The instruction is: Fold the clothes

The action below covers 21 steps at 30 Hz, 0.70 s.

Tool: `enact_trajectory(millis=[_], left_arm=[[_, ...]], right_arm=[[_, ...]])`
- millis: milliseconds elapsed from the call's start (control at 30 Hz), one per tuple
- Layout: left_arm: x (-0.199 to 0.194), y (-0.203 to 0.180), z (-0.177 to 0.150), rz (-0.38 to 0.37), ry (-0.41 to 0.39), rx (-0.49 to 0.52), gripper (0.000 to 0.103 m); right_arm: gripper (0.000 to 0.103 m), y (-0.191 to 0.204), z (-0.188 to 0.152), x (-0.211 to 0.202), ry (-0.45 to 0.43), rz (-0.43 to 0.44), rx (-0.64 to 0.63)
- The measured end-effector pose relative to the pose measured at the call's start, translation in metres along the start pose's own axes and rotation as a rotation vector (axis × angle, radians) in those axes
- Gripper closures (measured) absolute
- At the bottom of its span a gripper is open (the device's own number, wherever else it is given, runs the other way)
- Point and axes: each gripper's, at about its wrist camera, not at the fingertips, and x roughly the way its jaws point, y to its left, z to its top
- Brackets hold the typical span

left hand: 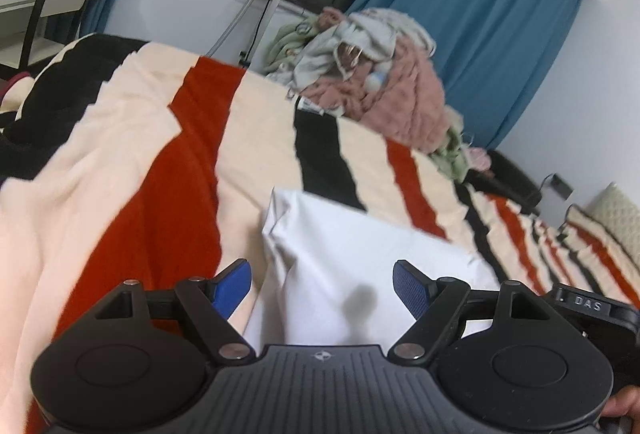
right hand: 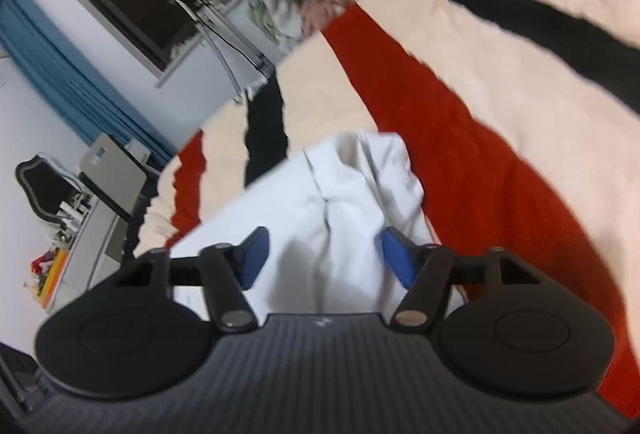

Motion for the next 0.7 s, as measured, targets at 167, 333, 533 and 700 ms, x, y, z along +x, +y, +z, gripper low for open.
enact_trajectory(millis=[167,333,533,700], left_arm=[[0.007,0.003,-0.005,0.012,0.032,0.004,0.05],[0.007,0.0,-0.005,0.009,0.027,0.018,0.097],[-0.016,-0.022,0.019,-0.042,-0.131,0.069,0.099],[0.003,-0.026,0.023,-0.001,-0.122,0.11,0.098]], right_arm=[[0.084,-0.001,-0.003,0.006,0.002,-0.028,-0.022],[0.096,0.01,-0.005,-0.009,-0.067,-0.026,-0.089],[0.097,0.022,0.001,-0.024,-0.198,0.036,-0.138],[0.097,0.032,0.013,-0.018,-0.272,0.006,-0.196]])
